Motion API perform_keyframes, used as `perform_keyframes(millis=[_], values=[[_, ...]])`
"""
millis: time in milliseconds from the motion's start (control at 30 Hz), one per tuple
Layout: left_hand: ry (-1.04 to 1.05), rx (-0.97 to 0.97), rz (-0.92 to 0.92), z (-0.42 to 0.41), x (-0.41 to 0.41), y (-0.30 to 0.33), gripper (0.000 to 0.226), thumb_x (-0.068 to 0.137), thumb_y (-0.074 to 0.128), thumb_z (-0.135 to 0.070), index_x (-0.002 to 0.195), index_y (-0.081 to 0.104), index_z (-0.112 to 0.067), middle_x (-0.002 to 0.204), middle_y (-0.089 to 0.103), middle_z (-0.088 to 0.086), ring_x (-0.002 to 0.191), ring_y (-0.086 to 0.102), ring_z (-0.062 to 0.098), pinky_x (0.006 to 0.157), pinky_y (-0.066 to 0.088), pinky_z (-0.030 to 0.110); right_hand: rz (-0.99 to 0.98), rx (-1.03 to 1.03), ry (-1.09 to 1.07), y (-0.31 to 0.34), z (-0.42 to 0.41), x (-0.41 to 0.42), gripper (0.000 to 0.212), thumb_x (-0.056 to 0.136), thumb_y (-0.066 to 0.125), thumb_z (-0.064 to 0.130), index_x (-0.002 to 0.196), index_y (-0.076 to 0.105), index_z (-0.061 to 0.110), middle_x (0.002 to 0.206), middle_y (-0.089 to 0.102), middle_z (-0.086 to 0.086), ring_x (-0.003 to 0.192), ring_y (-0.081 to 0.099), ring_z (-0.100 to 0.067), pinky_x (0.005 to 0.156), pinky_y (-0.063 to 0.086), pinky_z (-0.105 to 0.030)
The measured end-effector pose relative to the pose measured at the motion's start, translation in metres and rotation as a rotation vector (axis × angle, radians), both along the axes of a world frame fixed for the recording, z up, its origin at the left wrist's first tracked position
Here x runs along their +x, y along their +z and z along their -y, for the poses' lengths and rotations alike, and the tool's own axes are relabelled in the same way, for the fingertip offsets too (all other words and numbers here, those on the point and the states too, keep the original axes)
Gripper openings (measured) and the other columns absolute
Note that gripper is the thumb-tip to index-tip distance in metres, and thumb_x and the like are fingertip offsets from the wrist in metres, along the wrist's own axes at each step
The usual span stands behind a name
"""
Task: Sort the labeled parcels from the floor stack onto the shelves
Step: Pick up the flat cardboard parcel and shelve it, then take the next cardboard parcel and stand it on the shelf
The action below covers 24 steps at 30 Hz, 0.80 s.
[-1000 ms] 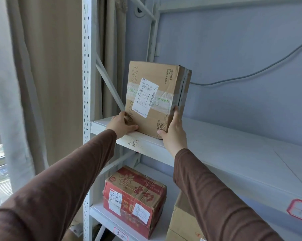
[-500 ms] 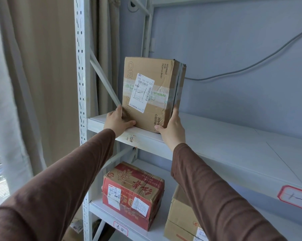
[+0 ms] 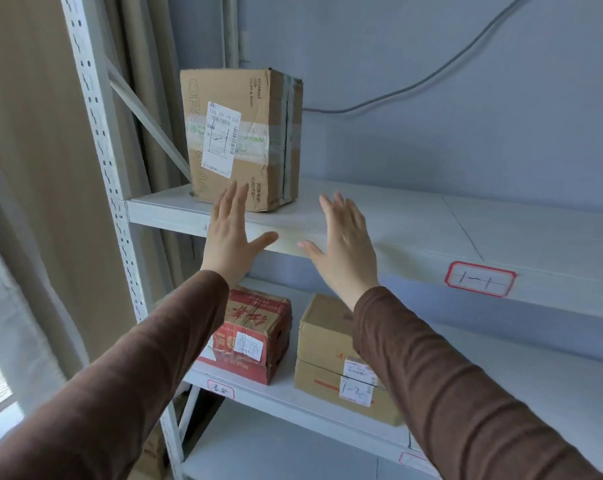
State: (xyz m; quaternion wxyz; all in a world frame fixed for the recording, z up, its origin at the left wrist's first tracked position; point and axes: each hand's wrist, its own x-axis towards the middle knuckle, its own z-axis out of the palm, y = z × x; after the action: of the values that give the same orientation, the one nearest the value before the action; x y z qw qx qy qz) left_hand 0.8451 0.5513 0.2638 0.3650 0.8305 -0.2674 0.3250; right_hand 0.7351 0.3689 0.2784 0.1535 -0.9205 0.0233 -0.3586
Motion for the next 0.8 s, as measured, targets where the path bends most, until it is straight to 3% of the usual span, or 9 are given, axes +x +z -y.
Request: perform_keyframes(millis=[200,400,533,800], values=[[-0.037,0.181,0.109,0.074,-0.098,-0.024,0.093,0.086,0.077,-0.041,0.160,0.027,-0.016,0.170,0.016,0.008,0.157,0.009,0.030,0.127,0.014,0.047,0.008,-0.123,-0.092,-0.028,0.065,-0.100,0.079,0.098,0.062,0.049,0.161,0.024,0.019,0.171,0.013,-0.009,0.159,0.006,-0.030,0.127,0.012,-0.054],[-0.040,0.271,0.036,0.156,-0.213,-0.069,0.098,0.086,0.076,-0.048,0.162,0.021,-0.019,0.172,0.007,0.007,0.158,0.001,0.028,0.128,0.009,0.049,-0.059,-0.121,-0.109,-0.066,0.145,-0.211,0.083,0.095,0.066,0.048,0.162,0.024,0.021,0.172,0.011,-0.007,0.158,0.006,-0.031,0.127,0.011,-0.054],[-0.069,0.355,-0.066,0.199,-0.286,-0.100,0.100,0.086,0.073,-0.052,0.163,0.016,-0.025,0.172,0.001,0.001,0.159,-0.004,0.024,0.126,-0.001,0.042,-0.141,-0.083,-0.133,-0.097,0.186,-0.281,0.083,0.094,0.067,0.047,0.161,0.026,0.019,0.171,0.013,-0.011,0.158,0.009,-0.035,0.125,0.012,-0.058],[-0.158,0.452,-0.162,0.250,-0.388,-0.149,0.105,0.085,0.076,-0.050,0.164,0.013,-0.021,0.172,0.004,0.002,0.158,-0.004,0.025,0.127,0.003,0.043,-0.263,-0.007,-0.221,-0.153,0.231,-0.389,0.088,0.093,0.069,0.047,0.162,0.023,0.019,0.171,0.010,-0.012,0.157,0.008,-0.037,0.125,0.012,-0.058]])
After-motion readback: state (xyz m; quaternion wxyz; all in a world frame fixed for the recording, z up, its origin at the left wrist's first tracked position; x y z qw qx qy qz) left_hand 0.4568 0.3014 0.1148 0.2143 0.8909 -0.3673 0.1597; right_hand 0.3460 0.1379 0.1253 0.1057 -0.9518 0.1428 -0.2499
